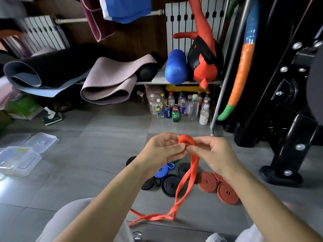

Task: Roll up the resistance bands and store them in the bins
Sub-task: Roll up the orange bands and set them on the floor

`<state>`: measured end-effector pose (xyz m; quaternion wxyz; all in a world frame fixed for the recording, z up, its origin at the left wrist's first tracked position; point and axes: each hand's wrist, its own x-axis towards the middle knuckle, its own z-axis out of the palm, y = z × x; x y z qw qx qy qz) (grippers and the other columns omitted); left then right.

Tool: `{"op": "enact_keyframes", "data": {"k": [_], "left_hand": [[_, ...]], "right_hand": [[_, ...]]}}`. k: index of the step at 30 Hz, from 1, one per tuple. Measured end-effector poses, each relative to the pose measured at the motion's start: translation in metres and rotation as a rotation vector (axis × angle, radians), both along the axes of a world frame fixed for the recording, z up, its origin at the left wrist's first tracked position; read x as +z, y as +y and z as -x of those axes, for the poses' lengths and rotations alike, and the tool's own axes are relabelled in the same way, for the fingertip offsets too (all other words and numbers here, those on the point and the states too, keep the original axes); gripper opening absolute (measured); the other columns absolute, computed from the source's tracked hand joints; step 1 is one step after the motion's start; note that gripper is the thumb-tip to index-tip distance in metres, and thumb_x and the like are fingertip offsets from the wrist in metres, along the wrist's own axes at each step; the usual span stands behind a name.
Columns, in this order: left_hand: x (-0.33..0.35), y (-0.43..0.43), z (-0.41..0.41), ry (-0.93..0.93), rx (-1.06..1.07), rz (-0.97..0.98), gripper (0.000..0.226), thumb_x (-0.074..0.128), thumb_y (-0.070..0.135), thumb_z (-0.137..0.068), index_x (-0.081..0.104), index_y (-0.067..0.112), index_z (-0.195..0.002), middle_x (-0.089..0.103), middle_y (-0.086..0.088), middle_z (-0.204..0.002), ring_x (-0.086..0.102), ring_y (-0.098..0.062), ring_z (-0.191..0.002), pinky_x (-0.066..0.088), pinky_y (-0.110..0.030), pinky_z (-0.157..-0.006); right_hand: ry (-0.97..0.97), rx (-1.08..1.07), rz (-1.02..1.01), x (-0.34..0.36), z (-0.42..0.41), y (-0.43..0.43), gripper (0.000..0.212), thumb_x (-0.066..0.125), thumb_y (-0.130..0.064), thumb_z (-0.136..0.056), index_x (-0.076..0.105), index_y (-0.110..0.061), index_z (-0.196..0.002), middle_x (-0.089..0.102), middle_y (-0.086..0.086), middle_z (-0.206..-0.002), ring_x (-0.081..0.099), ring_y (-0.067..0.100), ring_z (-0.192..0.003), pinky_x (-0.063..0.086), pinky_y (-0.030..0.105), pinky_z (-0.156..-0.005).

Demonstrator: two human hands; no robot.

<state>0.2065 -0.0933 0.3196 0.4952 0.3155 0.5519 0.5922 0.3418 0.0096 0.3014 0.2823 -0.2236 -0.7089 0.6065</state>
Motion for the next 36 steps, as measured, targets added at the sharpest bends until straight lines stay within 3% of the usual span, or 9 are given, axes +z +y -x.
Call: {"op": "enact_keyframes", "data": {"k": [3, 5, 11, 15, 18, 23, 26, 31, 36], "left_hand": [[0.0, 0.0, 0.004, 0.645, 0.026, 0.1, 0.017, 0.073, 0.011, -0.08, 0.065, 0.024, -0.087, 0.069, 0.004, -0.086, 0.066, -0.008, -0.072, 0.052, -0.018, -0.062], [0.0, 0.0, 0.004, 0.804, 0.025, 0.108, 0.024, 0.075, 0.013, -0.077, 0.064, 0.034, -0.076, 0.068, 0.014, -0.073, 0.063, 0.0, -0.065, 0.048, -0.013, -0.06], [0.005, 0.005, 0.002, 0.322, 0.121, -0.009, 0.02, 0.064, -0.002, -0.083, 0.069, 0.017, -0.088, 0.072, 0.008, -0.072, 0.065, -0.001, -0.065, 0.049, -0.013, -0.055], [0.001, 0.009, -0.004, -0.078, 0.154, -0.069, 0.019, 0.059, 0.0, -0.085, 0.065, 0.0, -0.103, 0.073, -0.004, -0.082, 0.069, -0.009, -0.074, 0.052, -0.014, -0.061], [0.002, 0.011, -0.005, -0.142, 0.15, -0.066, 0.017, 0.059, 0.001, -0.084, 0.065, 0.003, -0.1, 0.073, -0.005, -0.083, 0.069, -0.009, -0.073, 0.053, -0.016, -0.059], [-0.002, 0.008, 0.003, 1.151, 0.053, 0.013, 0.031, 0.069, 0.015, -0.082, 0.062, 0.03, -0.108, 0.054, 0.015, -0.093, 0.05, 0.002, -0.07, 0.038, -0.008, -0.069], [-0.005, 0.005, 0.002, 1.335, -0.103, 0.046, 0.022, 0.067, 0.026, -0.082, 0.067, 0.029, -0.104, 0.05, 0.017, -0.083, 0.044, -0.002, -0.073, 0.041, -0.02, -0.073], [-0.004, 0.008, 0.004, 1.31, -0.045, 0.129, 0.013, 0.066, 0.026, -0.083, 0.068, 0.029, -0.096, 0.065, 0.012, -0.09, 0.056, -0.008, -0.082, 0.041, -0.022, -0.071], [0.021, 0.013, 0.009, 0.804, 0.075, 0.008, 0.024, 0.071, 0.009, -0.081, 0.067, 0.033, -0.082, 0.069, 0.012, -0.073, 0.062, 0.0, -0.064, 0.047, -0.016, -0.054]], "right_hand": [[-0.143, 0.025, -0.172, -0.004, -0.001, 0.001, 0.024, 0.075, -0.012, -0.076, 0.07, -0.035, -0.075, 0.069, -0.015, -0.063, 0.062, -0.003, -0.057, 0.048, 0.017, -0.056], [-0.197, 0.032, -0.255, -0.007, 0.0, 0.001, 0.027, 0.076, -0.014, -0.076, 0.066, -0.039, -0.073, 0.064, -0.024, -0.057, 0.058, -0.008, -0.053, 0.04, 0.005, -0.054], [0.006, -0.015, -0.024, -0.001, 0.003, 0.01, 0.017, 0.076, -0.035, -0.059, 0.071, -0.033, -0.076, 0.074, -0.01, -0.078, 0.07, 0.006, -0.073, 0.051, 0.014, -0.064], [0.134, -0.029, 0.069, 0.0, 0.005, 0.006, 0.011, 0.073, -0.029, -0.06, 0.072, -0.031, -0.071, 0.074, -0.01, -0.074, 0.069, 0.003, -0.071, 0.049, 0.01, -0.062], [0.123, -0.03, 0.056, -0.001, 0.006, 0.005, 0.012, 0.072, -0.021, -0.07, 0.072, -0.029, -0.079, 0.074, -0.008, -0.076, 0.07, 0.006, -0.073, 0.051, 0.013, -0.063], [-0.235, -0.069, -0.422, -0.009, -0.002, 0.01, 0.007, 0.07, -0.019, -0.082, 0.073, -0.025, -0.085, 0.071, -0.004, -0.072, 0.063, 0.011, -0.065, 0.051, 0.032, -0.064], [-0.363, -0.006, -0.669, -0.013, -0.003, 0.007, 0.009, 0.067, -0.026, -0.084, 0.072, -0.022, -0.09, 0.069, -0.002, -0.08, 0.062, 0.018, -0.076, 0.048, 0.038, -0.071], [-0.31, 0.008, -0.431, -0.012, -0.003, 0.009, 0.009, 0.075, -0.024, -0.076, 0.072, -0.028, -0.084, 0.07, -0.017, -0.073, 0.064, -0.001, -0.072, 0.049, 0.014, -0.069], [-0.139, 0.015, -0.134, 0.003, -0.004, 0.017, 0.023, 0.074, -0.009, -0.077, 0.069, -0.032, -0.082, 0.074, -0.005, -0.079, 0.069, 0.008, -0.075, 0.053, 0.023, -0.075]]}}
